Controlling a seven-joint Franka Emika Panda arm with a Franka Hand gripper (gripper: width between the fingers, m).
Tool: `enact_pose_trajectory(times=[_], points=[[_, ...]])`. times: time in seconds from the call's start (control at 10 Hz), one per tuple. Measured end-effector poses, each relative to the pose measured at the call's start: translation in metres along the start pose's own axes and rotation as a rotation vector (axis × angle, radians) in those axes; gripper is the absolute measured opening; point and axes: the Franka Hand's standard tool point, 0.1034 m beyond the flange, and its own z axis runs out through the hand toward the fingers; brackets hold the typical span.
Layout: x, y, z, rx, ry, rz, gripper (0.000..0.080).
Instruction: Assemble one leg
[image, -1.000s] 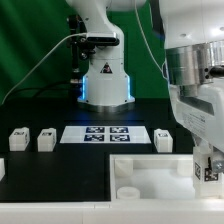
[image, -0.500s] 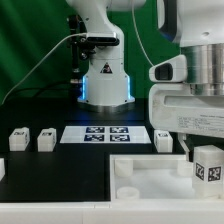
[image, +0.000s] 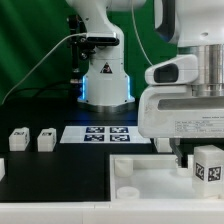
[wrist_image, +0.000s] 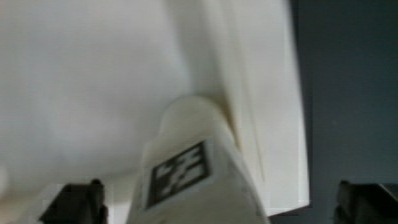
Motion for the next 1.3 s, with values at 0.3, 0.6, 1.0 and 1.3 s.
enact_pose_trajectory(times=[0.3, 0.6, 1.0, 1.3], points=[[0.0028, 0.0022, -0.0005, -0.024, 0.012, -0.246, 0.0649], [0.0026, 0.0020, -0.0002, -0.023, 0.012, -0.143, 0.0462], [0.0045, 0.0048, 0.0003, 0.004, -0.010, 0.263, 0.0289], [0.0035, 0.0062, 0.0008, -0.003, -0.022, 0.701, 0.0289]])
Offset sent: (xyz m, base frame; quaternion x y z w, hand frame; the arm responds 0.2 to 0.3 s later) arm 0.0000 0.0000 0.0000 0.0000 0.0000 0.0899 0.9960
